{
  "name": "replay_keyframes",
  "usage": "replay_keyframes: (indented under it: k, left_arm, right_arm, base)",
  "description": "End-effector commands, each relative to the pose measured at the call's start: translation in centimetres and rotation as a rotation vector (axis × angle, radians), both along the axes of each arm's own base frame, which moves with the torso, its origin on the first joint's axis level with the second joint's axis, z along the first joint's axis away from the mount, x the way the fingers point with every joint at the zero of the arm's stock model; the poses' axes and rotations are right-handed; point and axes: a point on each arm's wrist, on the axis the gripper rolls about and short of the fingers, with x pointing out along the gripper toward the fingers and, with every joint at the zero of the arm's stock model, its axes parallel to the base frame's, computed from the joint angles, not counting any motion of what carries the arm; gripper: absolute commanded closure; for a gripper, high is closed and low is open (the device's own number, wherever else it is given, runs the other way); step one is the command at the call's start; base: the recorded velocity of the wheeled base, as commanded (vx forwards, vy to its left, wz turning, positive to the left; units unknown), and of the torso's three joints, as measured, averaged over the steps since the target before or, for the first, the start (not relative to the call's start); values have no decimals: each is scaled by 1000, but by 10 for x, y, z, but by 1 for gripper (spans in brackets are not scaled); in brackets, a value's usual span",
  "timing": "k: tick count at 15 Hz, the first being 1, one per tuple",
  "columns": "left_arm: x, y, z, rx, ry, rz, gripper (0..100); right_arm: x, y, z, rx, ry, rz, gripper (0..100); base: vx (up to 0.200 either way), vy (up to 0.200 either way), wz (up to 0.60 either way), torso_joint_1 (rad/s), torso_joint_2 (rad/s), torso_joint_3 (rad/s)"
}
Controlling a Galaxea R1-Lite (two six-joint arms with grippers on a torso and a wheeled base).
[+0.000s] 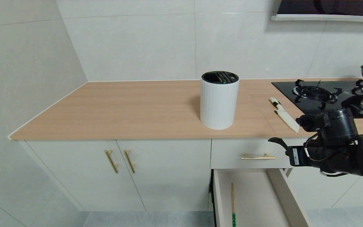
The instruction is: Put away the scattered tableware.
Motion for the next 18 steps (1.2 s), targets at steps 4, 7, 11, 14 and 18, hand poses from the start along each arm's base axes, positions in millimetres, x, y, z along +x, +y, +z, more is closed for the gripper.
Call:
replay_keyframes:
  k: [4, 7, 11, 14, 18]
  left_arm:
    - [0, 0, 0, -1, 1, 0, 0]
    - [0, 0, 0, -1, 1, 0, 0]
    - [0, 0, 0, -1, 1, 0, 0]
    - [0, 0, 0, -1, 2, 0, 0]
    - [0, 0, 0, -1, 2, 0, 0]
  right_arm:
    - [0, 0, -7, -13, 23, 8, 100]
    - [1, 0, -9, -16, 32, 8, 100]
    - [3, 1, -12, -22, 41, 12, 100]
    - [3, 4, -17, -27, 55, 20, 100]
    - [7, 6, -24, -30, 69, 22, 100]
  base:
    - [0, 0, 0, -13, 18, 19]
    - [0, 0, 0, -168, 374, 214]
    - [0, 0, 0, -212, 496, 273]
    - [0, 0, 0, -209, 495, 284]
    - [0, 0, 0, -193, 480, 283]
